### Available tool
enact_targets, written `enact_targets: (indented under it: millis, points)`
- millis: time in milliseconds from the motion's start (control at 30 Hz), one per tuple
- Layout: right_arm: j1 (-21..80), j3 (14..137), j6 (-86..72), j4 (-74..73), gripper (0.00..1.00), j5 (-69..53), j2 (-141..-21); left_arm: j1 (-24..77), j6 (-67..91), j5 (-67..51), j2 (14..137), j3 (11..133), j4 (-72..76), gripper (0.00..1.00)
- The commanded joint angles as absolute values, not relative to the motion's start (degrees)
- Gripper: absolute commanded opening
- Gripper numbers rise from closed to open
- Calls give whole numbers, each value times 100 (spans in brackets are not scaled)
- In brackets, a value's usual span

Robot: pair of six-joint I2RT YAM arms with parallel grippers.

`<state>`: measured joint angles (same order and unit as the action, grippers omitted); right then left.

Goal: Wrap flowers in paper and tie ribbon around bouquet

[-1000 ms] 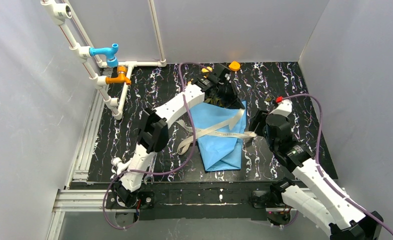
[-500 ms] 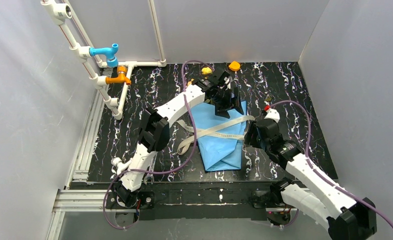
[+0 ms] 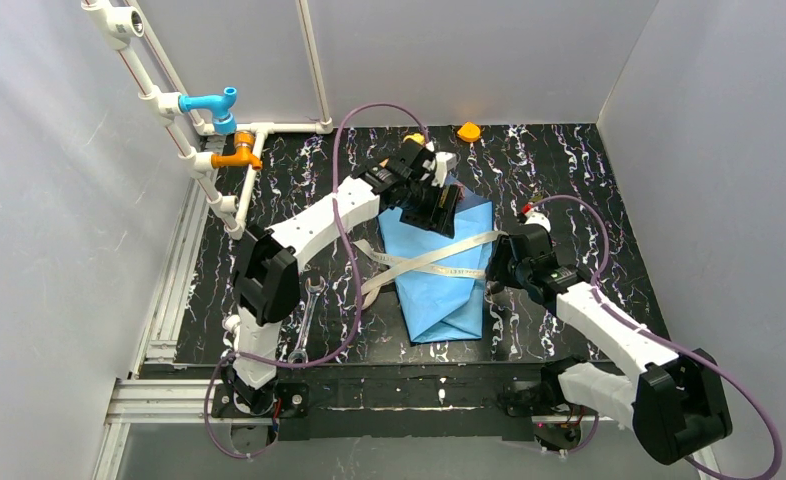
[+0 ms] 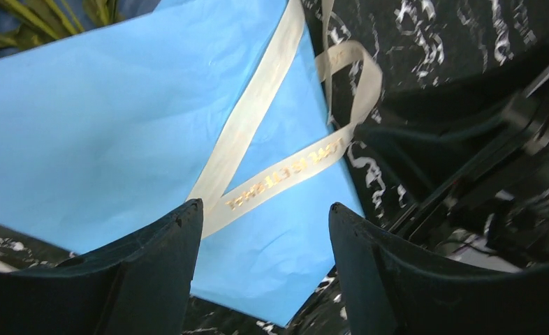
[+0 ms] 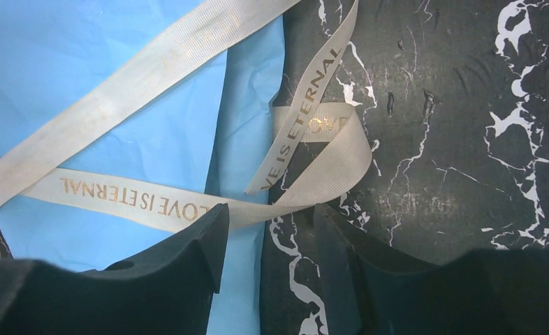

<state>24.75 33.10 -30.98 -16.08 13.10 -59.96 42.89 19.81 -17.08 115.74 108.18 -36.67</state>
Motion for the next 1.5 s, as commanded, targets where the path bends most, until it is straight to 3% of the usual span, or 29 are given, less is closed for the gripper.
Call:
enact_targets:
  millis: [0, 167, 367, 400, 567, 767, 1067, 1467]
  points:
    - [2329, 3370, -3001, -1245, 56, 1089, -6158, 4321, 1229, -1557, 10683, 10014, -2920, 64]
    - [2294, 3246, -3235, -1441, 47, 1396, -5557, 4355, 921, -1674, 10317, 9549, -2680, 61]
    - [2271, 2741, -3456, -1583, 48, 1732, -4166, 4359, 924, -1627, 10095, 9219, -2743, 59]
    - [2269, 2673, -3533, -1661, 43, 1686, -4102, 4363, 934, -1626, 10052, 9175, -2753, 58]
    - [2268, 2250, -3883, -1826, 28, 1506, -4428, 4366, 1001, -1579, 9691, 8745, -2762, 58]
    - [2236, 2202, -3846, -1281, 20, 1374, -5017, 4368, 1328, -1482, 9090, 8009, -2635, 58]
    - [1807, 2343, -3683, -111, 30, 803, -5986, 4386, 1841, -1414, 8260, 6520, -2011, 57]
    - [1410, 2595, -3681, 917, 47, -46, -6904, 4412, 2265, -1302, 8062, 5685, -1525, 55]
